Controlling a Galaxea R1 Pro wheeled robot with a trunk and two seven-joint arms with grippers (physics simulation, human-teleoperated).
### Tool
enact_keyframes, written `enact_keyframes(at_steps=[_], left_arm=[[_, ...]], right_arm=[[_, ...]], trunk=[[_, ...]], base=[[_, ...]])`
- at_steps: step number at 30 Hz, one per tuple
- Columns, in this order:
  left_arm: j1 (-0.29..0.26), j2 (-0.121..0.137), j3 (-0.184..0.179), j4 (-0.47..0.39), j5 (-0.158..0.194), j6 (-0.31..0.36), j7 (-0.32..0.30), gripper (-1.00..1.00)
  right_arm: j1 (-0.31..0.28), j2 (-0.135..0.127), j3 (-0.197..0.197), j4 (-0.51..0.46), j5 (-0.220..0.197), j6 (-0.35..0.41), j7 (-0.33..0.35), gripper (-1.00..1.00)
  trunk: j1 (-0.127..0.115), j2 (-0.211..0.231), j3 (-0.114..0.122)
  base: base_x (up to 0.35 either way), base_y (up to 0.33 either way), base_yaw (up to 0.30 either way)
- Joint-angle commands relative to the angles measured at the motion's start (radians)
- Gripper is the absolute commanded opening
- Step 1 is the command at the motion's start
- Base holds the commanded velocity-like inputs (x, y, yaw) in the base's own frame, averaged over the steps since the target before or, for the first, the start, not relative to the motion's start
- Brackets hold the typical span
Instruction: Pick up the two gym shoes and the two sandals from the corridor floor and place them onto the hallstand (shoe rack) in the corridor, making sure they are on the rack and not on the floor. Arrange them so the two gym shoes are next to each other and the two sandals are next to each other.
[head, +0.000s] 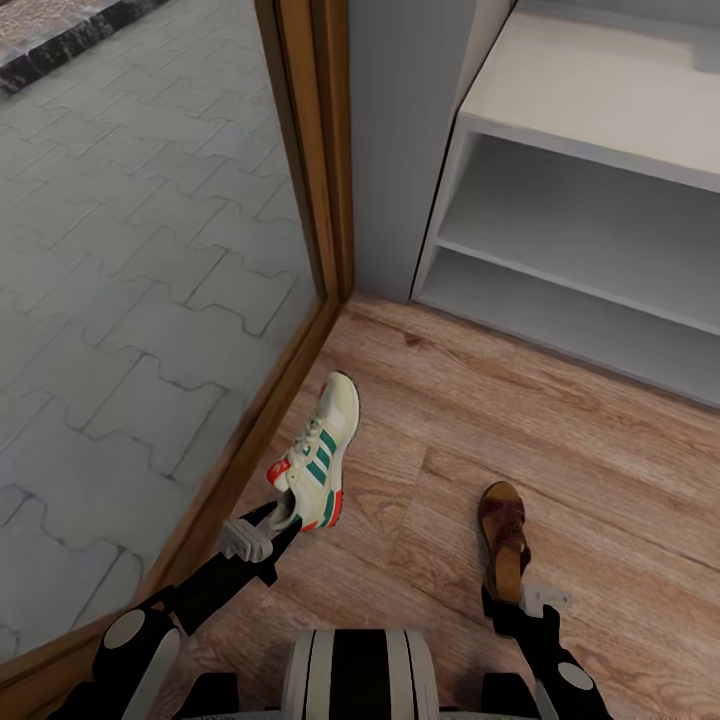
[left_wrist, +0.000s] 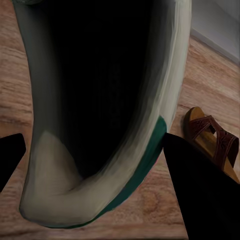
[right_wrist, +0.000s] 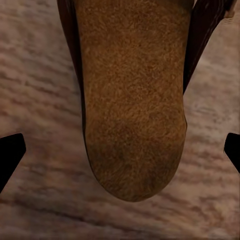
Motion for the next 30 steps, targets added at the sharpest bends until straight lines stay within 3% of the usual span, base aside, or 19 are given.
enact_keyframes(at_steps=[1,11,21,30], left_arm=[[0.0,0.001,0.0,-0.001,0.012,0.011,-0.002,-1.0],[0.0,0.001,0.0,-0.001,0.012,0.01,-0.002,-1.0],[0.0,0.001,0.0,-0.001,0.012,0.011,-0.002,-1.0],[0.0,0.001,0.0,-0.001,0.012,0.011,-0.001,-1.0]], right_arm=[[0.0,0.0,0.001,-0.001,-0.005,0.001,-0.001,1.0],[0.0,0.0,0.001,-0.001,-0.005,0.002,-0.001,1.0],[0.0,-0.001,-0.005,-0.001,-0.005,0.001,-0.001,1.0],[0.0,-0.001,-0.061,-0.001,-0.006,0.001,-0.001,1.0]], trunk=[[0.0,0.0,-0.005],[0.005,-0.003,-0.054],[0.005,-0.003,-0.062],[0.005,-0.003,-0.063]], base=[[0.0,0.0,0.0],[0.0,0.0,0.094],[0.0,0.0,0.068],[0.0,0.0,0.001]])
